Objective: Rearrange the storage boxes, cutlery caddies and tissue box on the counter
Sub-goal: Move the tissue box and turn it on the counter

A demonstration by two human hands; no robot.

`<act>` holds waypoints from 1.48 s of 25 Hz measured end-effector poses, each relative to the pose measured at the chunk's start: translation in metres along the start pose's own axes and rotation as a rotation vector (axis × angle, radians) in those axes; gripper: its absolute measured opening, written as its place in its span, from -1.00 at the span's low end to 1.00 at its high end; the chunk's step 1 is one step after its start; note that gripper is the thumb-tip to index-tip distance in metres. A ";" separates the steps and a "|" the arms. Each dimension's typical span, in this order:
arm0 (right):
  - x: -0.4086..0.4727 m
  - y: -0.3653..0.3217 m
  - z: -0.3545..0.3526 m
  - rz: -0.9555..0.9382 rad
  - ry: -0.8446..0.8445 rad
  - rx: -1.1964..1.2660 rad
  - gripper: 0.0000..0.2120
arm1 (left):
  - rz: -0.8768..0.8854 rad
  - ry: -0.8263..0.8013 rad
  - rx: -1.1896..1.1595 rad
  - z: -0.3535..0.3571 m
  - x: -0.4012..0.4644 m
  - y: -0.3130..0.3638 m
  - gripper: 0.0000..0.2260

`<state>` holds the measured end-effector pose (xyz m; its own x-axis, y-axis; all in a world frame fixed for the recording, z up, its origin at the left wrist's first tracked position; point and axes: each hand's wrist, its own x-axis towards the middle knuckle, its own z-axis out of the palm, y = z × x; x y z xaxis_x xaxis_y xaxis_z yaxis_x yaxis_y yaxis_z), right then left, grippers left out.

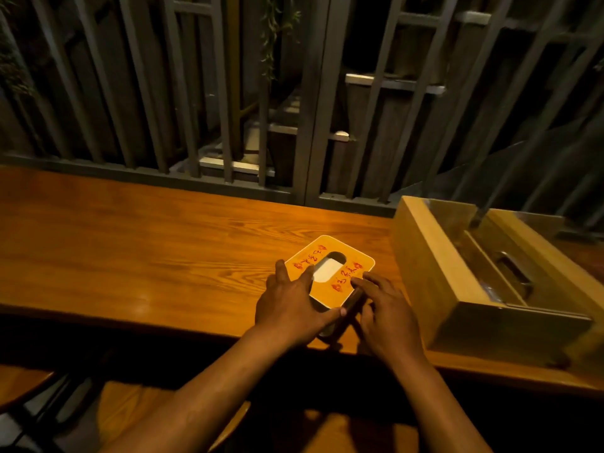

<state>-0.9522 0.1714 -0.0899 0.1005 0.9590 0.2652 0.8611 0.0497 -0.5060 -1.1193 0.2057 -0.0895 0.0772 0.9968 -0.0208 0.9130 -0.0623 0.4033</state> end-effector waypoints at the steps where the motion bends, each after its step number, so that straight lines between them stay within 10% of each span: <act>1: 0.001 0.006 -0.015 -0.013 -0.036 0.002 -0.57 | -0.005 -0.011 -0.001 0.004 -0.005 0.014 -0.08; 6: 0.000 0.017 -0.074 -0.123 -0.347 -0.152 -0.60 | 0.002 -0.004 0.027 0.012 -0.013 0.047 -0.24; 12: 0.047 0.041 -0.080 -0.282 -0.304 -0.456 -0.68 | 0.091 0.179 0.113 0.015 -0.004 0.065 -0.64; 24: 0.200 0.068 -0.036 -0.224 -0.289 -0.814 -0.77 | 0.226 0.274 0.370 0.025 0.144 0.095 -0.57; 37: 0.307 0.099 -0.002 -0.076 -0.234 -0.651 -0.69 | 0.227 0.342 0.302 0.047 0.275 0.098 -0.51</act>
<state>-0.8351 0.4700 -0.0566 -0.0189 0.9981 0.0592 0.9925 0.0116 0.1218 -0.9901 0.4709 -0.0990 0.1980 0.9124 0.3582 0.9673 -0.2409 0.0791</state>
